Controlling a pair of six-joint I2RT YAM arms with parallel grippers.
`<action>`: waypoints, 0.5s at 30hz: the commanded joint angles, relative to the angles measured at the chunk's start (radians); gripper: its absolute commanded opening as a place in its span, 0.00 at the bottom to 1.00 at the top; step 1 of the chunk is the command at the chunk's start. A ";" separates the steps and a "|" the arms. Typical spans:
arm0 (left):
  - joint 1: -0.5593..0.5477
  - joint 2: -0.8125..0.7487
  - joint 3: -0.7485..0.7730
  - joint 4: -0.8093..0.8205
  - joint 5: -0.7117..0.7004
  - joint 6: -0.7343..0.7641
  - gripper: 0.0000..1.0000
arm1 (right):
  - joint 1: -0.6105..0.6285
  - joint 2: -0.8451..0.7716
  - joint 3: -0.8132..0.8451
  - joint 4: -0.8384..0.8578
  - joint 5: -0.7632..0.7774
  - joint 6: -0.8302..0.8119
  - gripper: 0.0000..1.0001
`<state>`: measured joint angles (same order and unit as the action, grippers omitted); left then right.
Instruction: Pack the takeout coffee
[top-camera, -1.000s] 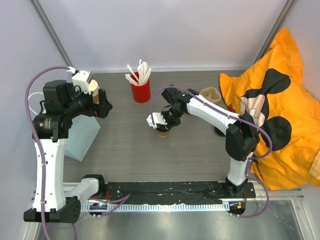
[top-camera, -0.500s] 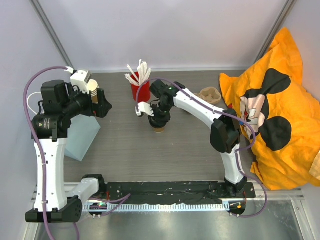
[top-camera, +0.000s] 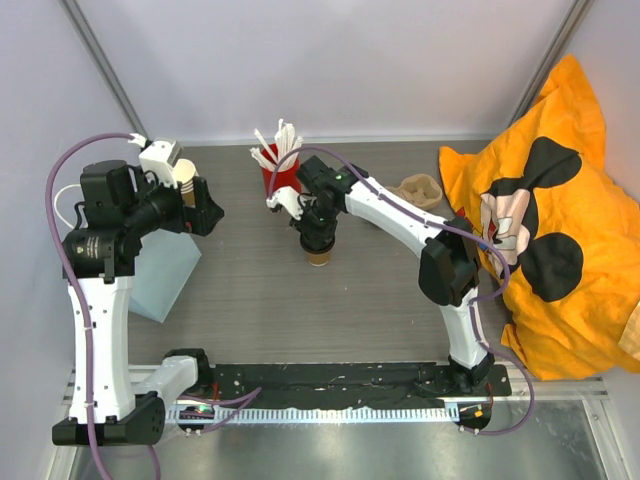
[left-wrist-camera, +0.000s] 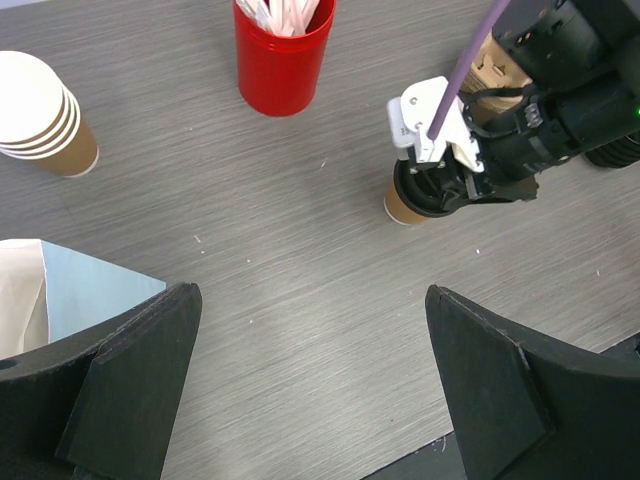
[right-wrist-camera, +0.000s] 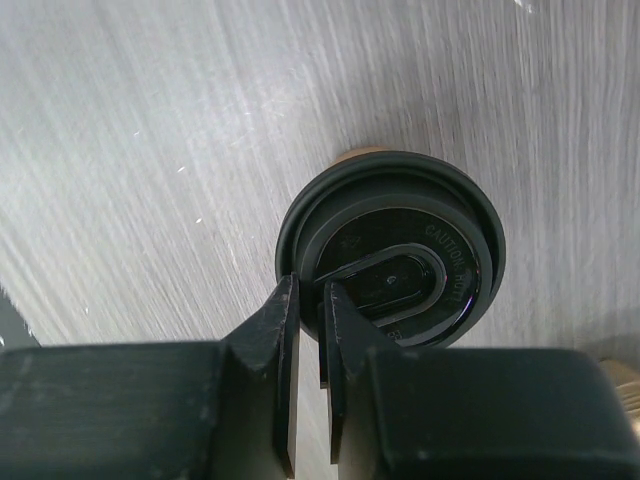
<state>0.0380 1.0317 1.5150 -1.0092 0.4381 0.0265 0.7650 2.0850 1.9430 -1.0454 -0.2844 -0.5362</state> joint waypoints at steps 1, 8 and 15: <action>0.010 -0.018 0.004 0.011 0.025 -0.010 1.00 | 0.028 -0.077 -0.071 0.132 0.111 0.160 0.13; 0.016 -0.024 0.002 0.011 0.030 -0.010 1.00 | 0.042 -0.083 -0.082 0.173 0.191 0.245 0.15; 0.023 -0.025 -0.003 0.011 0.036 -0.011 1.00 | 0.045 -0.088 -0.069 0.165 0.203 0.214 0.32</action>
<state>0.0505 1.0225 1.5146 -1.0111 0.4492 0.0261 0.8043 2.0506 1.8637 -0.9047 -0.1123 -0.3260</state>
